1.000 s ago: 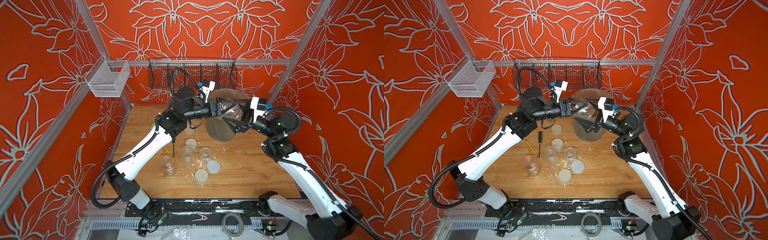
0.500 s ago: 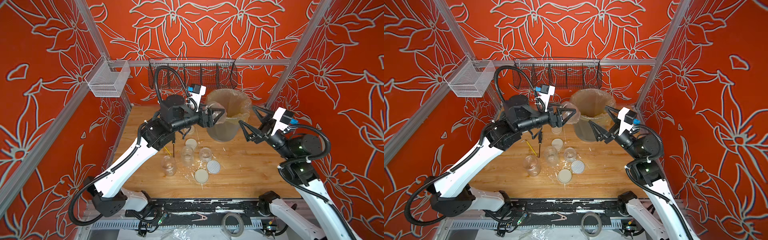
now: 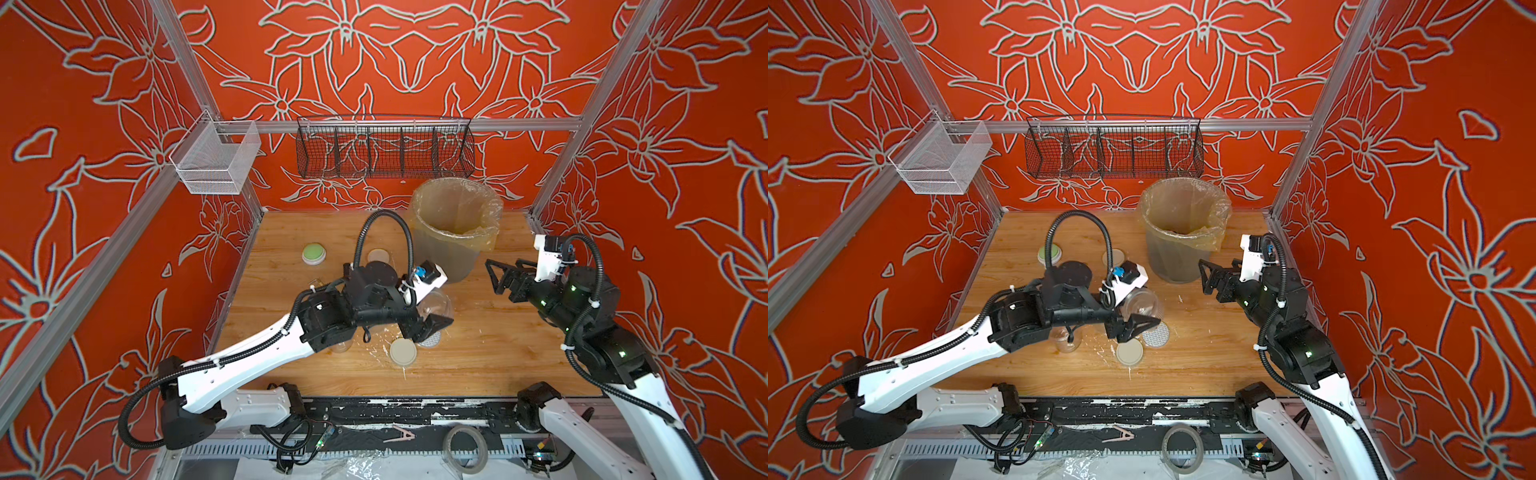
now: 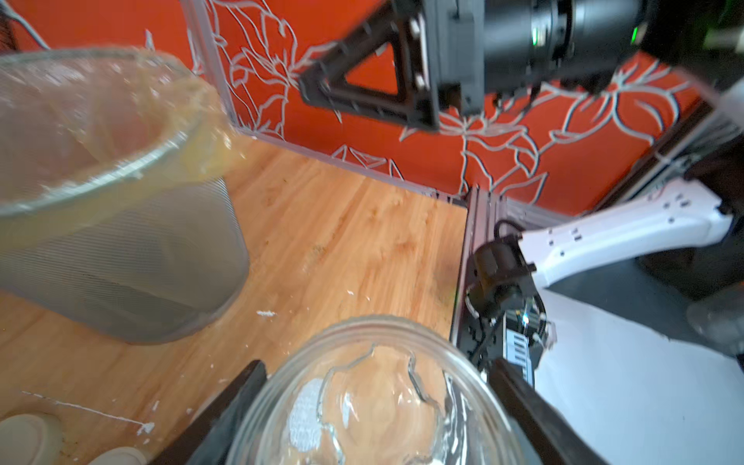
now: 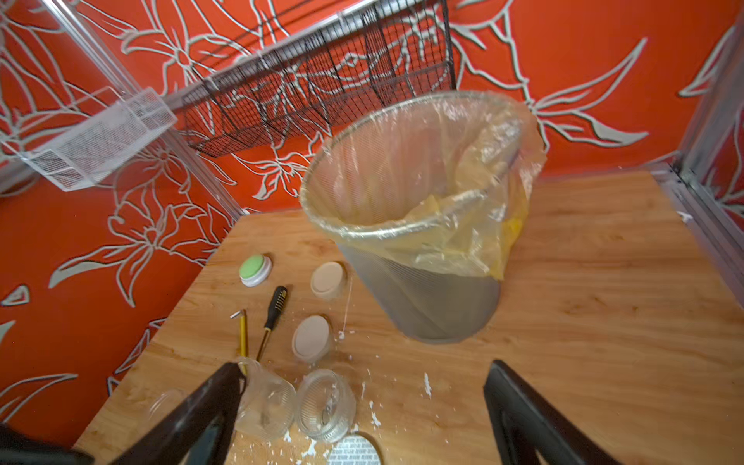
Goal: Empty moldy tea leaves from jars
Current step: Place the jar at the center of the board.
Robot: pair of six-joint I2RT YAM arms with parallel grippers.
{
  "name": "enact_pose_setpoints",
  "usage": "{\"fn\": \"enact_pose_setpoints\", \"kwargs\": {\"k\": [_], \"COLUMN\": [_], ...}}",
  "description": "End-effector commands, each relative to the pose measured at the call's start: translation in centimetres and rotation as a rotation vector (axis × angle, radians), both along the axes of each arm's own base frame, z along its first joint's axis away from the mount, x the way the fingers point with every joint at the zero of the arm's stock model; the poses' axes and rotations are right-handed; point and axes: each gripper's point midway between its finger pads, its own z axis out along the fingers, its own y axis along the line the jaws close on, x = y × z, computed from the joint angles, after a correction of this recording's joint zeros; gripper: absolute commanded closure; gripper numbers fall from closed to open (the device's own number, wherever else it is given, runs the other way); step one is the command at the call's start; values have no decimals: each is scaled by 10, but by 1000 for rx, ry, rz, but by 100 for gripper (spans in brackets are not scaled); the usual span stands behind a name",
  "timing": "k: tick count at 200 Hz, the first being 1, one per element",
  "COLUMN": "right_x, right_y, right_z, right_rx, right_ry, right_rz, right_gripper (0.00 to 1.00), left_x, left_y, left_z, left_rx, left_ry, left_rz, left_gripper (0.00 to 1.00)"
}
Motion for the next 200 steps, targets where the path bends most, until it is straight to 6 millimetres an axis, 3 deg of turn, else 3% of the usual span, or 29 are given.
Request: {"fn": "enact_pose_setpoints", "kwargs": {"k": [1,36,61,73,137,200], "right_x": [-4,-2,-1,-1,0,1], "right_y": [-9,-8,-7,-7,-5,-4], "right_z": [-1,-7,-12,-13,-17,-18], "right_rx": [-5,-11,-2,-1,-2,4], "right_ry": [35,35,43,41,45,42], "right_rz": [-49,-47,-44,-44,-36,-33], "right_gripper": [4,4,4,4,4,4], "left_x": [-7,-25,-19,-27,-11,3], "left_y": [-20,-42,-51,-56,-48,-36], "left_z": [-21,-70,-104,-122,-199,-245], "left_rx": [16,43,73,113,311,436], "left_ry": [-86,-65,-30,-36,-16,-37], "left_rz": [-42,-84,-29,-22,84,169], "left_gripper": [100,100,100,100,100,100]}}
